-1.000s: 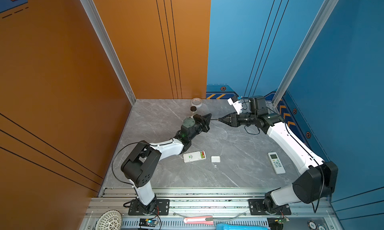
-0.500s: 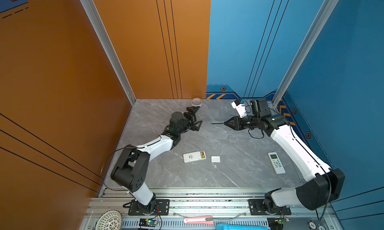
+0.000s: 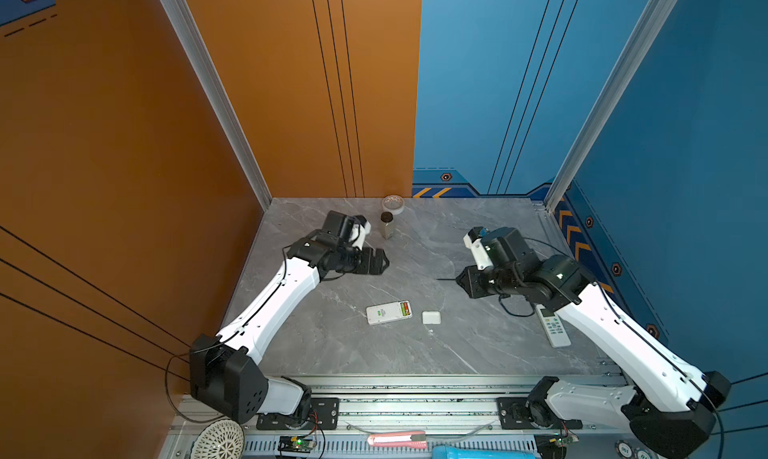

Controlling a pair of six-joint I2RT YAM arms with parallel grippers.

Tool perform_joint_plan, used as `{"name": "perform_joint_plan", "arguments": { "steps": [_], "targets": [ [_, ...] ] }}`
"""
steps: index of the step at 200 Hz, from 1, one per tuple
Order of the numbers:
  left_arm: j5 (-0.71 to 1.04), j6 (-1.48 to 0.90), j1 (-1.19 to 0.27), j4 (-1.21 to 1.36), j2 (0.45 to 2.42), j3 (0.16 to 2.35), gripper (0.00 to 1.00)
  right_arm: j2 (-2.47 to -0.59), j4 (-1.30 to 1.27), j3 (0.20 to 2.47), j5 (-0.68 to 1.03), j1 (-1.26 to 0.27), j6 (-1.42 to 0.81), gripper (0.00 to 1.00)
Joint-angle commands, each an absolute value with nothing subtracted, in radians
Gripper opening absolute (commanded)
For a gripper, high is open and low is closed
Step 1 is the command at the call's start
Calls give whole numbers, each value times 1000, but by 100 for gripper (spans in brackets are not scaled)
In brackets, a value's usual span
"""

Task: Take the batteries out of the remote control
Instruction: 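Lower the left gripper onto the opened remote while right gripper brings screwdriver over it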

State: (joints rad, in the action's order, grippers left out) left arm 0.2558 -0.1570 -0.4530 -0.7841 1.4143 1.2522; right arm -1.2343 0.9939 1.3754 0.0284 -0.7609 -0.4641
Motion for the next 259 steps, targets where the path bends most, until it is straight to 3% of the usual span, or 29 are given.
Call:
{"name": "perform_joint_plan", "arguments": {
  "steps": [1, 56, 128, 186, 190, 259],
  "targets": [
    [149, 233, -537, -988, 1410, 1168, 91, -1258, 1014, 1356, -51, -850, -531, 0],
    [82, 371, -560, -851, 1439, 1037, 90, -1309, 958, 1293, -74, -973, -517, 0],
    [-42, 435, -560, -705, 1582, 983, 88, -1332, 879, 1242, -8, -947, -529, 0],
    [-19, 473, -566, -545, 1592, 889, 87, -1341, 786, 1178, 23, -958, -562, 0],
    [-19, 474, -568, -536, 1589, 881, 82, -1343, 782, 1177, 22, -961, -565, 0],
    [-22, 482, -613, -385, 1536, 776, 60, -1395, 790, 1183, -10, -987, -568, 0]
  ]
}}
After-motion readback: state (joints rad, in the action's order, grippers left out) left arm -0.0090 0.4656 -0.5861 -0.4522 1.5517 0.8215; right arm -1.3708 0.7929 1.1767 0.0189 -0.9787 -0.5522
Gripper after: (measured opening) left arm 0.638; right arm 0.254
